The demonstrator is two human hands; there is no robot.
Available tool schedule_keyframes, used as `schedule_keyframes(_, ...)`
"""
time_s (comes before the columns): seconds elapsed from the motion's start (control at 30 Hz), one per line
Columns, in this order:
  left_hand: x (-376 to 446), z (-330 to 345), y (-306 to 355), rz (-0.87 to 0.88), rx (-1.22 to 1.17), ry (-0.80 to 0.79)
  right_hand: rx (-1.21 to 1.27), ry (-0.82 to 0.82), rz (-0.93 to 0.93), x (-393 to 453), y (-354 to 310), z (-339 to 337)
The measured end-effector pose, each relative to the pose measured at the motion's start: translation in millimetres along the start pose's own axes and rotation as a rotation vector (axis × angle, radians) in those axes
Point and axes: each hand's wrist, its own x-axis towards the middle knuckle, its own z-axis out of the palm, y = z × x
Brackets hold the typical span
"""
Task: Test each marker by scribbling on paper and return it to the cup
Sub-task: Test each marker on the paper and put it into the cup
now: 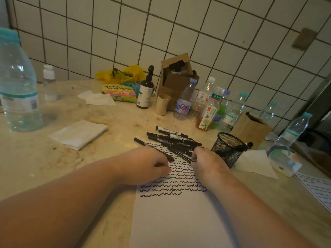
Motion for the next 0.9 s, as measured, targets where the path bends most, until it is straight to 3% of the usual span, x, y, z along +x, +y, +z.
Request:
schedule_keyframes(0.13,-1.2,0.7,-0.7,-0.004,-0.022,0.014,0.142,-0.034,0.008,-23.6,4.0,-15.2)
schedule_keyframes(0.33,-3.4,0.1,1.4,-0.009,-0.069,0.026,1.177,-0.018,0.139,-61.2,11.6,-17.7)
schedule_keyframes(0.43,-5.1,-0.2,9.1,0.007,-0.103,0.022,1.473,0.006,0.115,-69.9,9.1,-2.9)
schedule_keyframes(0.73,-6.8,-1.2,18.9,0.108,-0.17,0.0,1.596,-0.061,-0.083,-79.2,6.5,-3.2)
schedule_keyframes(0.9,-13.2,-9.2,24.3,0.178,-0.188,-0.166,1.493,0.004,-0.201,-83.2,11.9,-7.2)
